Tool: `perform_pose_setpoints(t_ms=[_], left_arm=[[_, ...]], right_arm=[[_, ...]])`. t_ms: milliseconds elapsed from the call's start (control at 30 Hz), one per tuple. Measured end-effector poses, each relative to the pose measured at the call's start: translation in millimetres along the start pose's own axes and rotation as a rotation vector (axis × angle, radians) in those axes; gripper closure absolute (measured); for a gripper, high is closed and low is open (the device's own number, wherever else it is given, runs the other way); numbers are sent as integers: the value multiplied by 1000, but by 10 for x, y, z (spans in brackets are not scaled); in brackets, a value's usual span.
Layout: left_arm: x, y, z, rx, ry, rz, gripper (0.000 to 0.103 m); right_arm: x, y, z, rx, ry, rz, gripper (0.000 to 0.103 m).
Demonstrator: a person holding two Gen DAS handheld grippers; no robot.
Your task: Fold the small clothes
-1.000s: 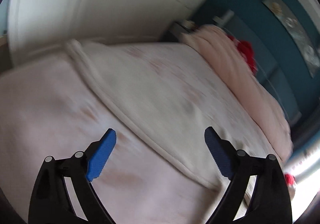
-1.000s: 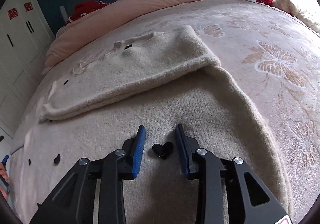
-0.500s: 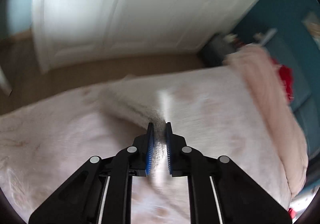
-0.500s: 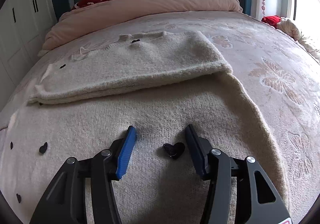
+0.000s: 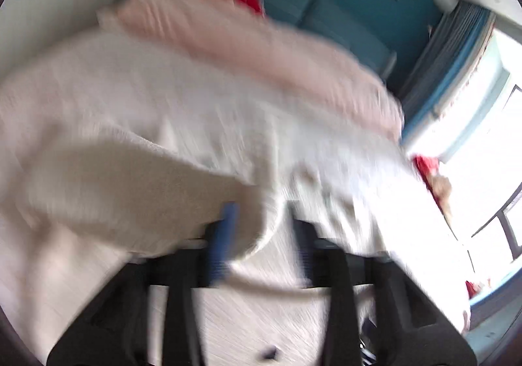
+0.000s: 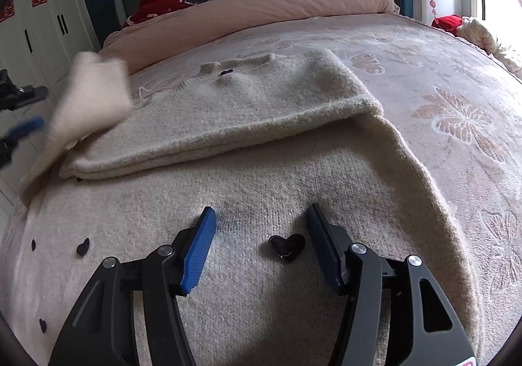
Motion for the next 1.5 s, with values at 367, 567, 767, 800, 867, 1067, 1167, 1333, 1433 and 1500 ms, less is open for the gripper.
perform_pose_setpoints(t_ms=[367, 567, 767, 800, 867, 1067, 1167, 1333, 1433, 1500], left_arm=[[-574, 359, -985, 59, 307, 103, 23], [-413, 485, -1837, 10, 578, 130, 23], [-302, 409, -2044, -51, 706, 131, 24], [-287, 414, -2098, -64, 729, 138, 24], [-258, 461, -2143, -85, 765, 173, 25], [-125, 351, -2225, -155, 831, 137, 71], [-28, 398, -2175, -144, 814, 160, 95], [68, 433, -1834, -141, 658, 156, 94], [-82, 119, -1582, -97, 571, 59, 95], [-249, -95, -1519, -43, 563, 10, 95]], right_arm=[[300, 335, -173, 164, 32, 75, 33], [940, -308, -597, 351, -51, -186, 30], [998, -660, -884, 346, -98, -253, 52], [1015, -690, -937, 354, -92, -274, 86], [1049, -707, -1012, 368, -95, -287, 93], [1284, -480, -1310, 359, 3, -220, 94], [1527, -133, -1353, 372, 38, -107, 95], [1893, 491, -791, 373, -41, 97, 96], [1738, 205, -319, 237, -77, 13, 96], [1494, -188, 32, 168, -143, -104, 96]])
Point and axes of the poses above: each gripper's, at about its wrist camera, not at the fingertips, and y roughly against the way its jaws point, z to its right, x to its top, the point moved 1 cm from there along -y, roughly the way its jaws point, and after that the axes turned 8 degrees about -z, right-handed, at the moved point
